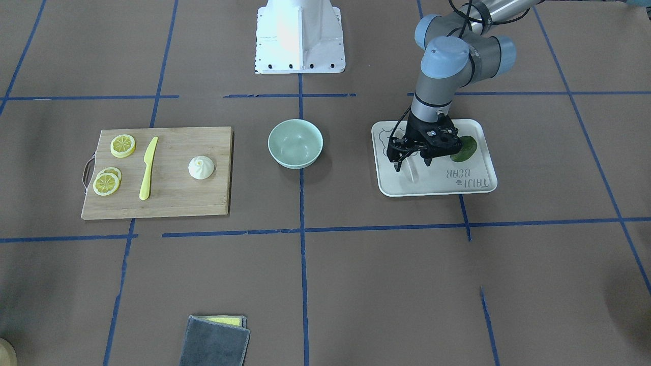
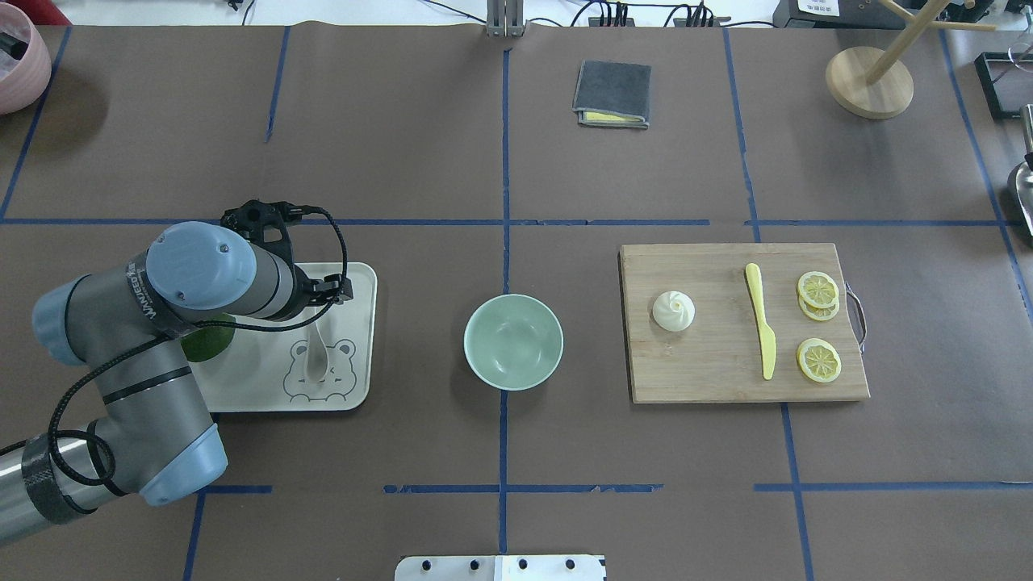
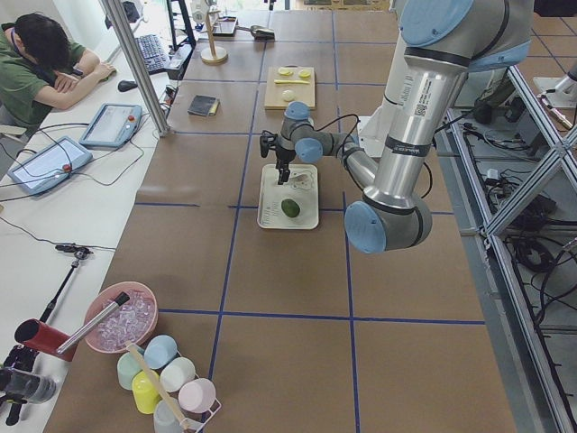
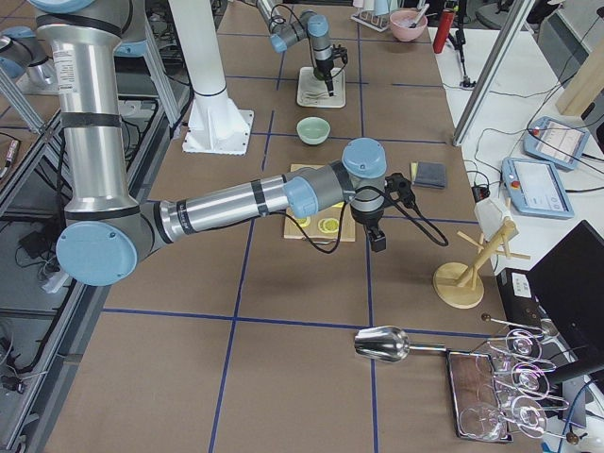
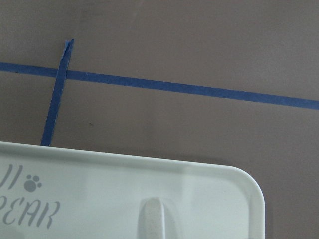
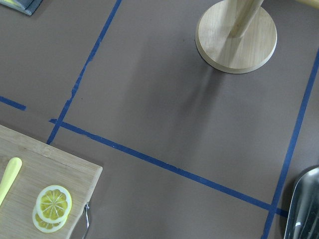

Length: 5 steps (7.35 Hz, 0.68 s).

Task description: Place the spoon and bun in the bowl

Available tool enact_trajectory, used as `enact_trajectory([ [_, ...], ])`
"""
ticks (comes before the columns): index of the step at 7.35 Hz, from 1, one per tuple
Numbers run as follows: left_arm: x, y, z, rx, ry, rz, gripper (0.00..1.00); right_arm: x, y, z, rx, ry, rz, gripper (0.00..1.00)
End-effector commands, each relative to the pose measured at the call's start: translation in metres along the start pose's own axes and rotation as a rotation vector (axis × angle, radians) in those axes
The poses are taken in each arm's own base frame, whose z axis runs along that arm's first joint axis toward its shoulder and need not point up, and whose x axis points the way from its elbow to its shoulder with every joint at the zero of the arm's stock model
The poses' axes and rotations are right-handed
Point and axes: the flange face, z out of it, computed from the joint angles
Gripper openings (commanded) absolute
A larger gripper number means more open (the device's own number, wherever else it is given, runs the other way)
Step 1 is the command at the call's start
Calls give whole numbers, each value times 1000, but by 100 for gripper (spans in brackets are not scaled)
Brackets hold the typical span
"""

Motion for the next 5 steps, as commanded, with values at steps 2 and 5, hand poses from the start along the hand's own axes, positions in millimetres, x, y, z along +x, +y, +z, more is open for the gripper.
enact_trajectory([
  [2, 0, 10, 12, -6, -18, 10, 81, 0, 0, 0, 0, 0, 0, 100],
  [5, 2, 16, 13, -13, -16, 16, 56, 0, 0, 0, 0, 0, -1, 100],
])
